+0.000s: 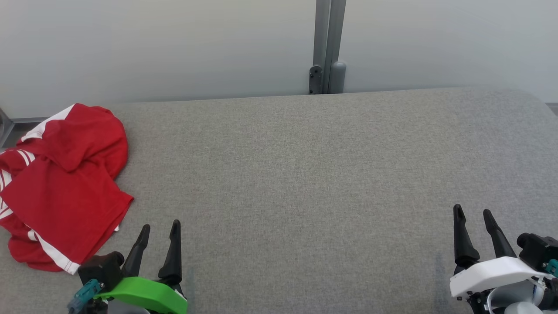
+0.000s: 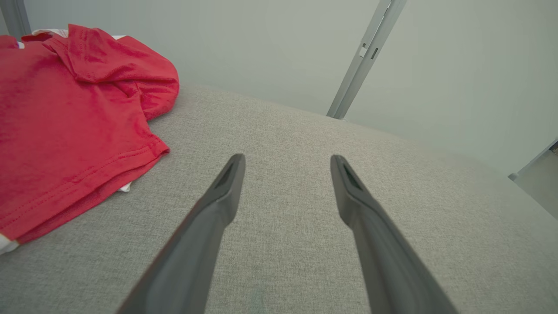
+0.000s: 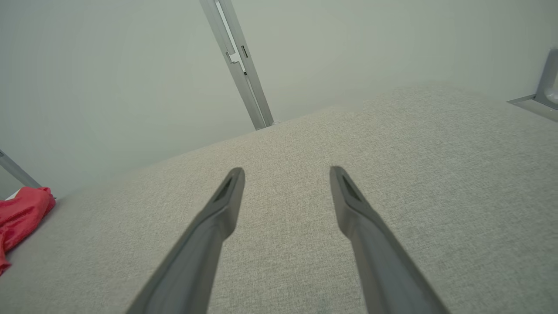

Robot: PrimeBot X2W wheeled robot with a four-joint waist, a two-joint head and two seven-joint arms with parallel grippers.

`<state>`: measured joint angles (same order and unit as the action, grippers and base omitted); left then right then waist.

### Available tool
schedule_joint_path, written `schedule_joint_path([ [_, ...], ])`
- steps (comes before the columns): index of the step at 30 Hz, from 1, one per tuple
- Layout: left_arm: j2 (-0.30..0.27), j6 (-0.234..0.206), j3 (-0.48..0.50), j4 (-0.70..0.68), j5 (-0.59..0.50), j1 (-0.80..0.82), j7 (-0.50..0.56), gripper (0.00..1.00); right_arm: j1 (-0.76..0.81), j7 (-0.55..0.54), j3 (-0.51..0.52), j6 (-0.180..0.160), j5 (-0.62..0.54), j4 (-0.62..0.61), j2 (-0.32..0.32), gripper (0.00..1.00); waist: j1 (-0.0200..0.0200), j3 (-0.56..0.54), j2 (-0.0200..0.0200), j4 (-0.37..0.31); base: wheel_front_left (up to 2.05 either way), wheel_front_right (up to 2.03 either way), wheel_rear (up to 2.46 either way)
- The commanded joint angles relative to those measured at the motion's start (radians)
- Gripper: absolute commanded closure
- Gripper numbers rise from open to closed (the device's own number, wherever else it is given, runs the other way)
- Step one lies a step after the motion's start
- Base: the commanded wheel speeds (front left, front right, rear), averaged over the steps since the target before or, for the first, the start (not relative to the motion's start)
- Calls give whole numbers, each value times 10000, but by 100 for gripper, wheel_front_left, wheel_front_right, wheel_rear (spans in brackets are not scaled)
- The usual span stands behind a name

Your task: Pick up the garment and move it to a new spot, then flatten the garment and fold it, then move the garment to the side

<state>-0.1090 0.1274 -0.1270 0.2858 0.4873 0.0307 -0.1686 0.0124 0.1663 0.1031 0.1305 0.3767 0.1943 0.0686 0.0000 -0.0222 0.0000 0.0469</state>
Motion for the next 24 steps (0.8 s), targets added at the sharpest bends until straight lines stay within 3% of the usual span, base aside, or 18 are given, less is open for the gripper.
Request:
schedule_joint_path([
  [1, -102, 36, -31, -59, -276, -41, -92, 0, 43, 111, 33, 3, -285, -52, 16, 0, 0, 1, 0, 2, 0, 0, 0],
  [24, -135, 46, -317, 443, -1803, -86, -593, 0, 222, 613, 354, 1, -2059, 110, -139, 0, 0, -16, 0, 56, 0, 0, 0],
])
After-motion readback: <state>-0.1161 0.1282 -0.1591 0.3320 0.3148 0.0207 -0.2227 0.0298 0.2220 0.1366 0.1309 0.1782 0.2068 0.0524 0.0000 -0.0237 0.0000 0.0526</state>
